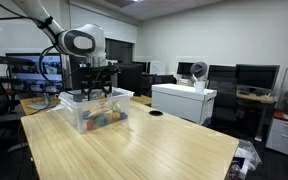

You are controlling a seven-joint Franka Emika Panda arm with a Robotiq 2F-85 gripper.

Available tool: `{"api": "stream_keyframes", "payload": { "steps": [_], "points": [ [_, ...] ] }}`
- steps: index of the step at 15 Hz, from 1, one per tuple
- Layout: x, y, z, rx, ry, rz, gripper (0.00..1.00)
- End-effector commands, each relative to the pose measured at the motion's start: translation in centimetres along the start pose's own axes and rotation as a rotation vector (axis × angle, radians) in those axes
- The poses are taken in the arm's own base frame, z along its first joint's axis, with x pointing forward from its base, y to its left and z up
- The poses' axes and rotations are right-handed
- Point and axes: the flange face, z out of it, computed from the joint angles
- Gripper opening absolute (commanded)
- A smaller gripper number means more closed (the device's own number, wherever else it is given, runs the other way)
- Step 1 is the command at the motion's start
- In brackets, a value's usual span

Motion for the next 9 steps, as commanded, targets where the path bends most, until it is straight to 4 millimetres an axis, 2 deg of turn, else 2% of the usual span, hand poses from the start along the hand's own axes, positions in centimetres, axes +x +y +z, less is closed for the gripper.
{"api": "stream_keyframes", "payload": {
  "steps": [1, 6, 8, 9],
  "points": [
    [-0.1, -1.5, -0.7, -0.068, -0.017, -0.073, 1.00],
    [0.8, -1.1, -3.0, -0.117, -0.016, -0.051, 1.00],
    [0.7, 0.2, -4.9, -0.171, -0.002, 0.045, 1.00],
    [0.8, 1.4, -6.0, -0.186, 0.017, 0.117, 1.00]
  ]
}}
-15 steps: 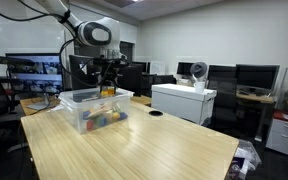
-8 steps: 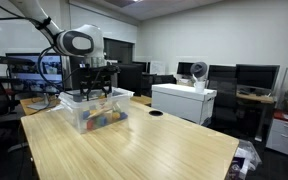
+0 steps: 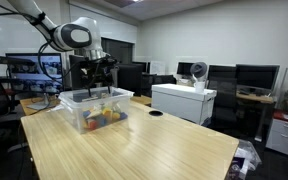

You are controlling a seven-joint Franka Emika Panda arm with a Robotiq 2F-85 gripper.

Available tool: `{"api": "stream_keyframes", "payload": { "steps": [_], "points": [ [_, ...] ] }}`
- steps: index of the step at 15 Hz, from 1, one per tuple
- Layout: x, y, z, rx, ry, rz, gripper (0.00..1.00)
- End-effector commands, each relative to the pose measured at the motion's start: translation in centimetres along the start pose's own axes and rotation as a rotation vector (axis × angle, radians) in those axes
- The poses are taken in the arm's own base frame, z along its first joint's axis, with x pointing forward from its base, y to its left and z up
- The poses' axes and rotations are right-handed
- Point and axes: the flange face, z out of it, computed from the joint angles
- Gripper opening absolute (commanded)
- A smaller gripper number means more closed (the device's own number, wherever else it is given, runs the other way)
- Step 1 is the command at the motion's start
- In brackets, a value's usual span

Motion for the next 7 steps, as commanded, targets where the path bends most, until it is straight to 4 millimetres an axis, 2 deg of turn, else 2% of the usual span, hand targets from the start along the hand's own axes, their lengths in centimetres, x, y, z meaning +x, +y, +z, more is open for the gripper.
{"api": "stream_keyframes", "payload": {
  "steps": [1, 2, 3, 4, 7],
  "points": [
    [-0.2, 3.6, -3.6, -0.064, 0.018, 0.194, 1.00],
    [-0.2, 5.3, -4.3, -0.073, 0.024, 0.255, 1.00],
    [-0.1, 3.3, -3.5, -0.062, 0.033, 0.178, 1.00],
    [-0.2, 4.0, -4.2, -0.072, 0.039, 0.193, 1.00],
    [0.0, 3.6, -3.6, -0.060, 0.032, 0.185, 1.00]
  ]
}}
